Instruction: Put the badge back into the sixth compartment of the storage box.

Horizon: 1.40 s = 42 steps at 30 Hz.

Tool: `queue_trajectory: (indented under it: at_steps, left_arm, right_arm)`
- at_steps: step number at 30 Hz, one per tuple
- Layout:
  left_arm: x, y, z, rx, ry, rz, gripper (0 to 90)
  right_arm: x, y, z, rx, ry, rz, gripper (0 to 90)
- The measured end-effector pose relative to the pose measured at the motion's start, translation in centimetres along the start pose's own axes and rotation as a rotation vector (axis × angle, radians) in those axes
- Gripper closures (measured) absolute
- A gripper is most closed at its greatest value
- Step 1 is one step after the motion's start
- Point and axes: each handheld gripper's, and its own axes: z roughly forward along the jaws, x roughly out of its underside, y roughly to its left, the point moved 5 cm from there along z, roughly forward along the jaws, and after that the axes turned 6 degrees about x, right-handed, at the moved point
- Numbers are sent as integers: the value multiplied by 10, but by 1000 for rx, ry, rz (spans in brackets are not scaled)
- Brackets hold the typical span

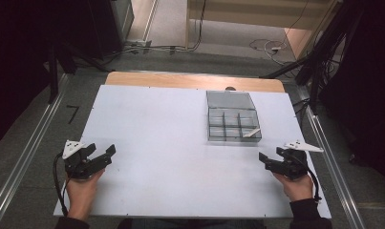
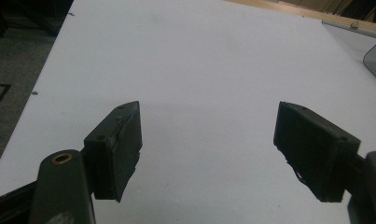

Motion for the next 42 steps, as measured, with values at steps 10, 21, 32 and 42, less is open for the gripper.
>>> queue_trajectory:
  at_steps: [10, 21, 32, 42]
  left_arm:
    - [0, 0, 0, 1, 3, 0, 236]
    - [1, 0, 1, 0, 3, -1, 236]
    - [1, 0, 1, 0, 8, 3, 236]
    - [1, 0, 1, -2, 8, 3, 236]
  right_arm:
    - [6, -5, -3, 4, 6, 4, 207]
    - [12, -17, -10, 13, 3, 28, 196]
    - [22, -30, -16, 29, 8, 53, 194]
    - [31, -40, -18, 36, 27, 75, 194]
